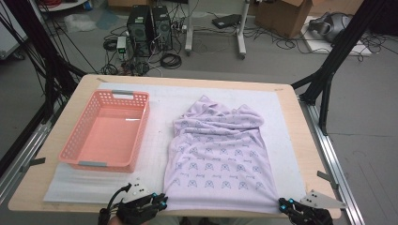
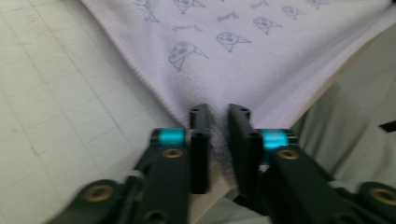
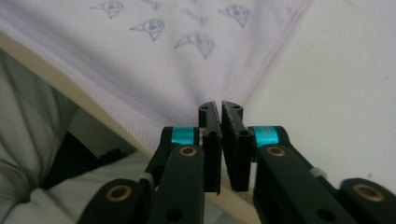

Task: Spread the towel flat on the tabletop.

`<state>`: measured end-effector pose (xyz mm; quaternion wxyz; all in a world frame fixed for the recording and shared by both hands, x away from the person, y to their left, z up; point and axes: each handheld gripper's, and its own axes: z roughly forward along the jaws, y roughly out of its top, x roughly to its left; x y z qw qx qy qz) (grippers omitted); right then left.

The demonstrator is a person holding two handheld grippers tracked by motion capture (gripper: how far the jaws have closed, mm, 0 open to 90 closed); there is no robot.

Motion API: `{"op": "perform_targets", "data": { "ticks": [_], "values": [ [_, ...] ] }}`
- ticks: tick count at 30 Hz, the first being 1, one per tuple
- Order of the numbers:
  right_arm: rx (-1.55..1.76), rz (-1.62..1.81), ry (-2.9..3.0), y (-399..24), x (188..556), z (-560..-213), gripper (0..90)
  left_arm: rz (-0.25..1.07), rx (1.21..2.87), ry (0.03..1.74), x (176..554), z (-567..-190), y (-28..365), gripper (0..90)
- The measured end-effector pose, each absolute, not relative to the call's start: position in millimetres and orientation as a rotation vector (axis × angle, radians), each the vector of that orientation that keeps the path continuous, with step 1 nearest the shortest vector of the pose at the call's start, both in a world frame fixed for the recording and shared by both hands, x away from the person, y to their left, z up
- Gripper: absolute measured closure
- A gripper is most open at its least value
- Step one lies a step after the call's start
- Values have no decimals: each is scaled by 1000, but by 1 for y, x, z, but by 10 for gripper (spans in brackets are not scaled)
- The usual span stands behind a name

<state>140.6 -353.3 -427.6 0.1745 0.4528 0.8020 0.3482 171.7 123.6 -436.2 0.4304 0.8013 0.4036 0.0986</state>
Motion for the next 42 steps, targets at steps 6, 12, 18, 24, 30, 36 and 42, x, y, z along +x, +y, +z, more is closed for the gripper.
{"op": "perform_targets", "data": {
  "ticks": [6,12,18,24,30,36,42],
  "values": [
    [1328,1027,2186,-347,167,-430,591,366,1875,1049,204,-428,122,485],
    [1404,987,2136,-338,209,-441,580,336,1907,1132,236,-442,118,476],
    [1397,1031,2175,-335,208,-447,851,399,2007,1058,227,-449,110,744],
    [1376,1037,2226,-343,195,-441,866,306,1995,1057,217,-438,121,864],
    [1386,1142,2201,-356,176,-425,866,242,1974,1024,197,-433,132,866],
    [1344,1131,2248,-353,148,-422,858,267,1974,961,166,-430,139,850],
    [1380,1123,2152,-354,154,-421,619,350,1899,981,183,-429,136,501]
  ]
}}
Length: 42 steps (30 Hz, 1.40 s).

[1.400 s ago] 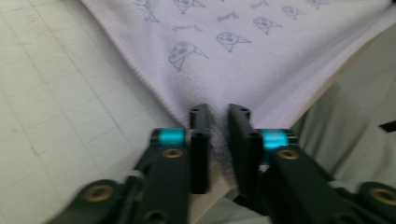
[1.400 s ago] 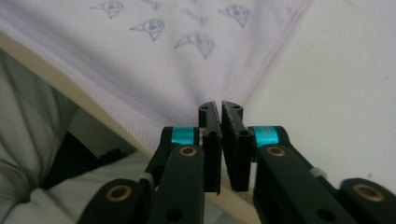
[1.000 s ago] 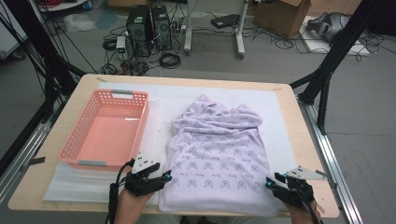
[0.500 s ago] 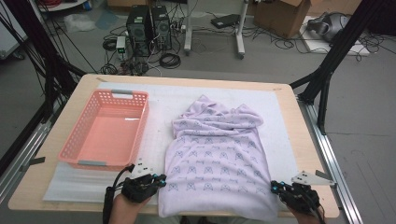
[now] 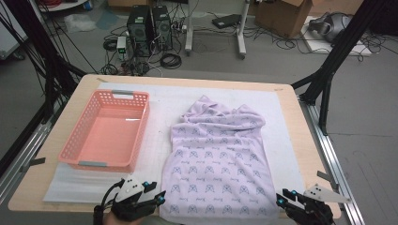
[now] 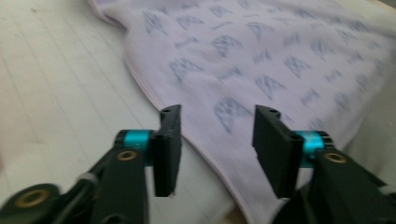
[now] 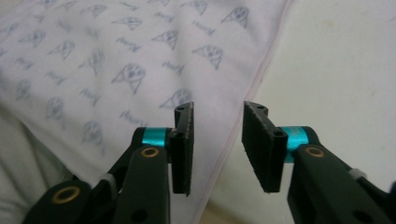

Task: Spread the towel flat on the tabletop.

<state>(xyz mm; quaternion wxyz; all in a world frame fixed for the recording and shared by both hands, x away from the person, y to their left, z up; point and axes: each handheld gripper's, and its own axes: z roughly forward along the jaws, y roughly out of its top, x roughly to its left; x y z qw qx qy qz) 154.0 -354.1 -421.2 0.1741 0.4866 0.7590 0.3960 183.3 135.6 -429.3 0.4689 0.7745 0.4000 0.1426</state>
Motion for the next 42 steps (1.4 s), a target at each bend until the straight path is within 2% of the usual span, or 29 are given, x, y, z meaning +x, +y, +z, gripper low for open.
{"op": "perform_targets", "data": {
  "ticks": [5,10,12,14,17,19,23,27,31,36,37,39,42],
  "values": [
    [1323,1060,2170,-342,178,-428,612,368,1890,1041,214,-439,125,492],
    [1345,1030,2169,-339,202,-435,620,320,1944,1049,234,-451,108,493],
    [1352,1017,2180,-338,208,-438,636,422,1983,1014,229,-453,105,619],
    [1365,1017,2190,-337,213,-441,670,401,1994,1039,227,-450,111,875],
    [1352,1021,2207,-334,215,-444,721,414,2003,1054,217,-448,120,886],
    [1336,1055,2266,-333,215,-444,866,420,2000,1069,208,-447,130,886],
    [1274,1046,2322,-322,209,-443,881,419,2004,1081,194,-446,143,887],
    [1217,1027,2370,-312,197,-440,889,410,2006,1064,187,-444,148,886],
    [1186,1013,2396,-320,180,-437,890,392,2025,1019,186,-444,147,875],
    [1206,1012,2328,-345,163,-432,883,396,1922,1028,199,-441,138,609],
    [1225,1041,2296,-349,163,-432,801,402,1921,1032,204,-441,135,573],
    [1261,1083,2245,-353,167,-431,754,401,1922,1058,216,-444,130,520],
    [1278,1066,2231,-347,180,-435,671,400,1921,1088,230,-448,125,503]
  ]
}}
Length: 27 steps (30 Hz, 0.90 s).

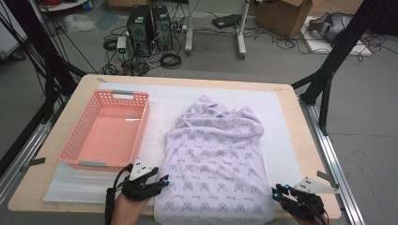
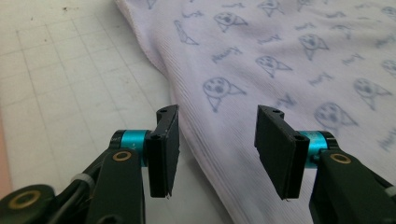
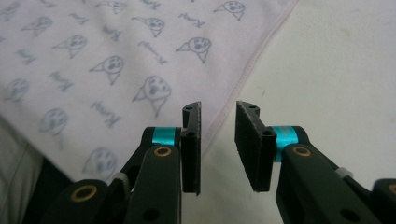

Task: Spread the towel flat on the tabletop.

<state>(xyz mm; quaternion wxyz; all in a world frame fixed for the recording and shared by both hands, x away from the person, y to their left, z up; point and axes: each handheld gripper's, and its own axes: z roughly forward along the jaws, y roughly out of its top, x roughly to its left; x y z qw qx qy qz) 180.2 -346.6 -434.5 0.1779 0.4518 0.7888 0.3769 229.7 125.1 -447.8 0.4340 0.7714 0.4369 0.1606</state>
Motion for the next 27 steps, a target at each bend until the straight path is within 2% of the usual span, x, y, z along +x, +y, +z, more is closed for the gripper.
{"op": "perform_targets", "data": {
  "ticks": [3,5,7,8,9,10,11,20,24,25,26,27],
  "values": [
    [1281,1040,2232,-337,197,-441,593,405,1943,1092,239,-453,119,516],
    [1270,1016,2236,-332,207,-444,552,453,1971,1091,241,-452,116,584],
    [1257,1014,2237,-329,213,-448,559,467,1972,1083,241,-452,115,688],
    [1260,1028,2233,-328,214,-449,604,446,1978,1072,240,-452,116,763],
    [1257,1043,2238,-328,214,-449,685,454,1984,1064,239,-452,115,855],
    [1244,1065,2253,-328,213,-449,830,461,1992,1056,237,-452,114,860],
    [1233,1083,2268,-327,210,-450,856,447,1990,1059,235,-451,116,863],
    [1198,1074,2323,-336,185,-443,875,381,1975,1042,207,-445,135,865],
    [1185,1077,2392,-337,176,-442,856,353,1977,998,196,-444,135,853],
    [1198,1088,2396,-337,174,-442,800,369,1969,969,197,-443,135,808],
    [1213,1104,2384,-338,176,-443,673,376,1949,956,200,-442,133,677],
    [1252,1134,2353,-338,179,-443,617,387,1928,965,206,-441,131,591]
  ]
}}
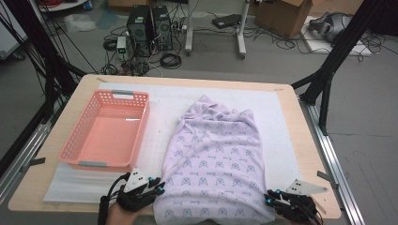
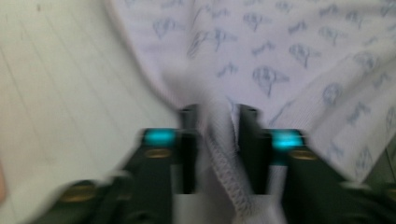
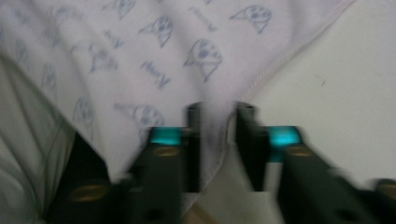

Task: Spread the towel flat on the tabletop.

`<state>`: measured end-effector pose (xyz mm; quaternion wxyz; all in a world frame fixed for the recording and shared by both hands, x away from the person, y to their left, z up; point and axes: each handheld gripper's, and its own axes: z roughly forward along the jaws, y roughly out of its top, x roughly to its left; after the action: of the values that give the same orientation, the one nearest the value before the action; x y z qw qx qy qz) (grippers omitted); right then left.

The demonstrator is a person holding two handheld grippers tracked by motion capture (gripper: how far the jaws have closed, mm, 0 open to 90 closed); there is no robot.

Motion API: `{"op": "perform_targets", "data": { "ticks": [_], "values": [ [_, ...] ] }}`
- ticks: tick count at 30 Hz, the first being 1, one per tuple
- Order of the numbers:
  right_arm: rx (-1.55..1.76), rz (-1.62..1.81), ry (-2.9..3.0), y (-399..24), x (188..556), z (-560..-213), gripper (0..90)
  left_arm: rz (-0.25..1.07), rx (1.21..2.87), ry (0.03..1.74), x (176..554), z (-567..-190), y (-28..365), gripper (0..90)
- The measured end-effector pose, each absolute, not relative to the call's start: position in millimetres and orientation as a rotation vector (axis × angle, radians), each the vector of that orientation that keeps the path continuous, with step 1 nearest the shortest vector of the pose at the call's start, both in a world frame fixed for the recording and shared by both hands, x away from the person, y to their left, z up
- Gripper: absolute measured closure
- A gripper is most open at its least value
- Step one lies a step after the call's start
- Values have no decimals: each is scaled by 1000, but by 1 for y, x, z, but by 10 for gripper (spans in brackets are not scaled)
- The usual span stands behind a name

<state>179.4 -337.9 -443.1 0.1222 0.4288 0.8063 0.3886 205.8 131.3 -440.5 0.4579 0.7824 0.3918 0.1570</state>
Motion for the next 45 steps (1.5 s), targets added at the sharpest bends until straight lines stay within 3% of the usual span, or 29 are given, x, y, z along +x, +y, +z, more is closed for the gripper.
{"op": "perform_targets", "data": {
  "ticks": [6,9,11,12,13,14,18,27,29,32,33,40,43,45],
  "values": [
    [1318,1060,2231,-324,207,-445,571,403,1909,1060,243,-444,116,493],
    [1342,1049,2206,-322,216,-447,628,398,1952,1100,252,-452,112,493],
    [1339,1059,2216,-321,217,-448,726,446,1956,1108,250,-452,111,557],
    [1320,1084,2244,-321,217,-448,836,449,1972,1089,248,-452,113,650],
    [1308,1082,2254,-319,216,-448,851,417,1959,1095,247,-452,114,770],
    [1295,1066,2257,-317,214,-447,863,424,1960,1098,244,-451,114,827],
    [1304,1082,2300,-323,206,-445,872,390,1968,1094,233,-450,117,843],
    [1250,1117,2393,-334,168,-437,874,250,1975,1067,202,-447,132,834],
    [1256,1114,2402,-337,162,-437,856,251,1978,1022,198,-445,128,744],
    [1298,1160,2328,-342,164,-433,631,311,1962,990,206,-440,118,546],
    [1313,1185,2291,-342,167,-430,614,324,1954,991,211,-439,114,500],
    [1333,1165,2187,-332,205,-433,574,391,1934,1058,251,-440,106,488],
    [1352,1107,2220,-324,221,-443,574,389,1976,1091,260,-448,103,547],
    [1356,1081,2231,-321,226,-448,627,412,1973,1094,260,-449,103,588]
  ]
}}
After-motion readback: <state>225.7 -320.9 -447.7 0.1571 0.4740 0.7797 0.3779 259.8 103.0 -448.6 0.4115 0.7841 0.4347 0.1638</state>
